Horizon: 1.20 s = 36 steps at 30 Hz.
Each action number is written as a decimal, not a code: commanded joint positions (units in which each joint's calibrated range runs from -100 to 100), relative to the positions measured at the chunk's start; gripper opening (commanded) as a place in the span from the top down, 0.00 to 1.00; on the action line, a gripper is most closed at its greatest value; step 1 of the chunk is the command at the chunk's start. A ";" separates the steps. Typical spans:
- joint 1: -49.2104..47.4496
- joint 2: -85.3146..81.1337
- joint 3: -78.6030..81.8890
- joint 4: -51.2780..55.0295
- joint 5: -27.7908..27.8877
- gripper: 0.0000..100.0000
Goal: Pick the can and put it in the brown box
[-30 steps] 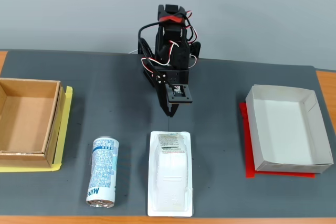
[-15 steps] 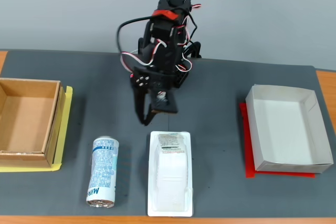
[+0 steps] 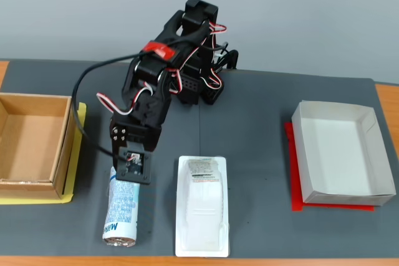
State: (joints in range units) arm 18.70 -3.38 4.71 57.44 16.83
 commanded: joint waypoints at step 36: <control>-4.73 17.74 -3.63 -0.80 -3.22 0.63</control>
State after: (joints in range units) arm 13.82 14.37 4.17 57.44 13.65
